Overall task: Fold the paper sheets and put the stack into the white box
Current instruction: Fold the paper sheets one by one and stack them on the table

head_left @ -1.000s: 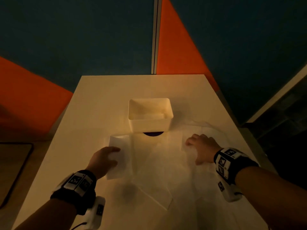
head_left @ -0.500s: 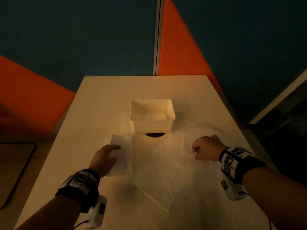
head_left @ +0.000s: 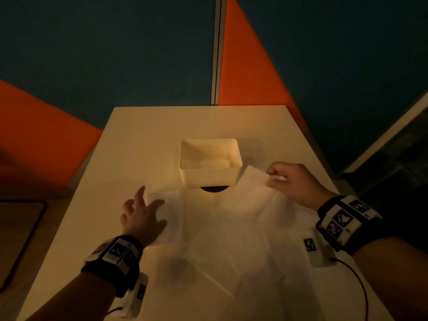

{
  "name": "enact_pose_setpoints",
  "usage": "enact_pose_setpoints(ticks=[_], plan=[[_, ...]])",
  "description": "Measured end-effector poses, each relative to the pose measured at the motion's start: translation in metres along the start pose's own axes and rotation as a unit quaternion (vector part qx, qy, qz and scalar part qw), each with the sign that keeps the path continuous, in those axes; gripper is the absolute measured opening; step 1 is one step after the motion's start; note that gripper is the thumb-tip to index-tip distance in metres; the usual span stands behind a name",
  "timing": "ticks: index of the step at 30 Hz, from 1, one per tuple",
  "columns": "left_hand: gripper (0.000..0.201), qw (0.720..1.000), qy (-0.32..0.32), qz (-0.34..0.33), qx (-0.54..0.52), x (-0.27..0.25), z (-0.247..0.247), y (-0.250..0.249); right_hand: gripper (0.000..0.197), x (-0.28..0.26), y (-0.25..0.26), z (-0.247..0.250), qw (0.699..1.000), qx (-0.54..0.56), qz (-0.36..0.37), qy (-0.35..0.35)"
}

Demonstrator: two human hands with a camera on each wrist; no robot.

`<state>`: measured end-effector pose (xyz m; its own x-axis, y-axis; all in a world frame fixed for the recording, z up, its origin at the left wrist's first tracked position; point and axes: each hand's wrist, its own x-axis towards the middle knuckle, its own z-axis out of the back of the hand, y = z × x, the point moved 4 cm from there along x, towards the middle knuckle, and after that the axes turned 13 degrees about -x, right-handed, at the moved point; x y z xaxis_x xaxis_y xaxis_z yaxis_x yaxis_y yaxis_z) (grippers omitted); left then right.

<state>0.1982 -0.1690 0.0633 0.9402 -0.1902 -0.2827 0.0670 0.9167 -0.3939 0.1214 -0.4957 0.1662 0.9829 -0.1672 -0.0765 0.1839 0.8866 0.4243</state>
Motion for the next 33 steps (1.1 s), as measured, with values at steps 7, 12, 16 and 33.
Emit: enact_pose_setpoints(ticks=[7, 12, 16, 33], plan=[[0.044, 0.904, 0.142, -0.073, -0.397, -0.020, 0.008, -0.067, 0.008, 0.000, 0.032, 0.018, 0.962, 0.244, -0.045, -0.114], [0.051, 0.757, 0.238, -0.064, -0.606, -0.036, 0.009, -0.109, 0.011, -0.005, 0.043, -0.002, 0.921, 0.357, -0.111, -0.113], [0.041, 0.709, 0.212, -0.022, -0.672, -0.039, 0.010, -0.122, 0.009, -0.009, 0.048, -0.020, 0.900, 0.404, -0.125, -0.106], [0.023, 0.696, 0.147, -0.076, -0.699, -0.026, 0.036, -0.110, 0.023, -0.020, 0.029, -0.025, 0.859, 0.505, -0.081, 0.006]])
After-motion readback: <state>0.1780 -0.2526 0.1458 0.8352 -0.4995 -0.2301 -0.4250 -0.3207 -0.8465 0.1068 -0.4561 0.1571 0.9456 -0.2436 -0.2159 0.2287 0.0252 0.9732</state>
